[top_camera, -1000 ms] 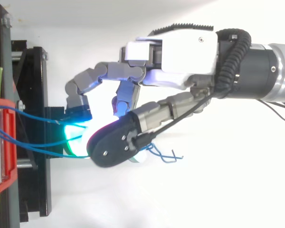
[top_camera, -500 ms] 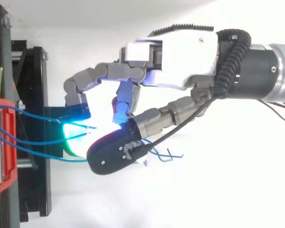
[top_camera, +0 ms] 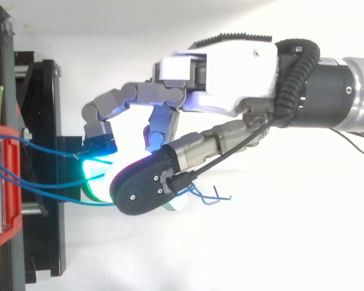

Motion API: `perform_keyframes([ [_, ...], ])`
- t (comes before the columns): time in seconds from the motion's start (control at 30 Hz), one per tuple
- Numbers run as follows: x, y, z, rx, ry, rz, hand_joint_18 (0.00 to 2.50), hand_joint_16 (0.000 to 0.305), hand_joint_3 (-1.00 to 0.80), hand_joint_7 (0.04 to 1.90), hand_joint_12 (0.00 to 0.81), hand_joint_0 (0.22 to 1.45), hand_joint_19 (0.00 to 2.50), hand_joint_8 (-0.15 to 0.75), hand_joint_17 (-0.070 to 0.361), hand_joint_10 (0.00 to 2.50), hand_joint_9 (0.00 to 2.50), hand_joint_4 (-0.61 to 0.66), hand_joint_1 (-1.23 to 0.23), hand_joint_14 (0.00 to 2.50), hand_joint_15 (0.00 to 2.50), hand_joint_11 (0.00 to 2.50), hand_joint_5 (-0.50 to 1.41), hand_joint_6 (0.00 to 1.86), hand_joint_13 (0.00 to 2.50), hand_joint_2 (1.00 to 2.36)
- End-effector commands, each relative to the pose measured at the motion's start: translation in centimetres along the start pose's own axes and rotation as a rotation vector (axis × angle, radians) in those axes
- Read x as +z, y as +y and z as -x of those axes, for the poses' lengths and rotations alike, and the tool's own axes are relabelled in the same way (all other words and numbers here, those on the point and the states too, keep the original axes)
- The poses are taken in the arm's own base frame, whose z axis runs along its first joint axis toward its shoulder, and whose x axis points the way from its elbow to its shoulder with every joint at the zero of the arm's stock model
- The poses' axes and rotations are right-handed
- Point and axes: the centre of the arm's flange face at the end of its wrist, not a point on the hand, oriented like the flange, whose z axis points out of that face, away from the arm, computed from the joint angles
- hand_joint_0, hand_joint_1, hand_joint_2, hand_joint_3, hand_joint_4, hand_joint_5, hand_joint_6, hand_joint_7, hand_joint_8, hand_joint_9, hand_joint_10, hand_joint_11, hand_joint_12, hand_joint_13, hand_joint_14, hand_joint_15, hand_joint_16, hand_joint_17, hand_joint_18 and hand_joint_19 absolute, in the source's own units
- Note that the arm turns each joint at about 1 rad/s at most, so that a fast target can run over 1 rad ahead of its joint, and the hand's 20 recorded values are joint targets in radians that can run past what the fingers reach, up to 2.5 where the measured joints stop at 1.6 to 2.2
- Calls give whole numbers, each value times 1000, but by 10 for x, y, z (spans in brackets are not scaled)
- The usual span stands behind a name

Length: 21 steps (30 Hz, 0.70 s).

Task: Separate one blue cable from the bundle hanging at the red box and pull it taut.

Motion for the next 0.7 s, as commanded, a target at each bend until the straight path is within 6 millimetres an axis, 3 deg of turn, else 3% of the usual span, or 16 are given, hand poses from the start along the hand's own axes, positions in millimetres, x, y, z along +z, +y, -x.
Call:
perform_keyframes([
  [0.0, 0, 0, -1, 0, 2, 0, 1099, 49, -263, 1362, 388, 663, 745, 361, 110, 26, 1394, 181, -533, 27, 973, 1001, -73, 501, 1406, 1017],
  [0.27, 0, 0, -1, 0, 2, 0, 1097, 50, -70, 1323, 395, 698, 739, 362, 113, 25, 1393, 185, -684, 27, 965, 1010, -82, 501, 1403, 1021],
  [0.37, 0, 0, -1, 0, 2, 0, 1105, 50, -138, 1355, 403, 667, 731, 360, 113, 25, 1377, 194, -709, 27, 970, 1027, -83, 501, 1404, 1019],
  [0.43, 0, 0, -1, 2, 2, 0, 1075, 48, -362, 1359, 396, 601, 767, 357, 109, 25, 1362, 183, -613, 28, 995, 1030, -85, 501, 1383, 1011],
  [0.5, 0, -1, -1, 1, 4, -1, 1082, 50, -471, 1362, 401, 561, 758, 356, 113, 26, 1350, 194, -532, 27, 980, 1015, -83, 501, 1381, 1002],
  [0.67, 0, 1, -1, 2, 5, 2, 1082, 51, -500, 1352, 400, 555, 774, 366, 115, 26, 1367, 184, -362, 25, 976, 1005, -80, 501, 1383, 1000],
])
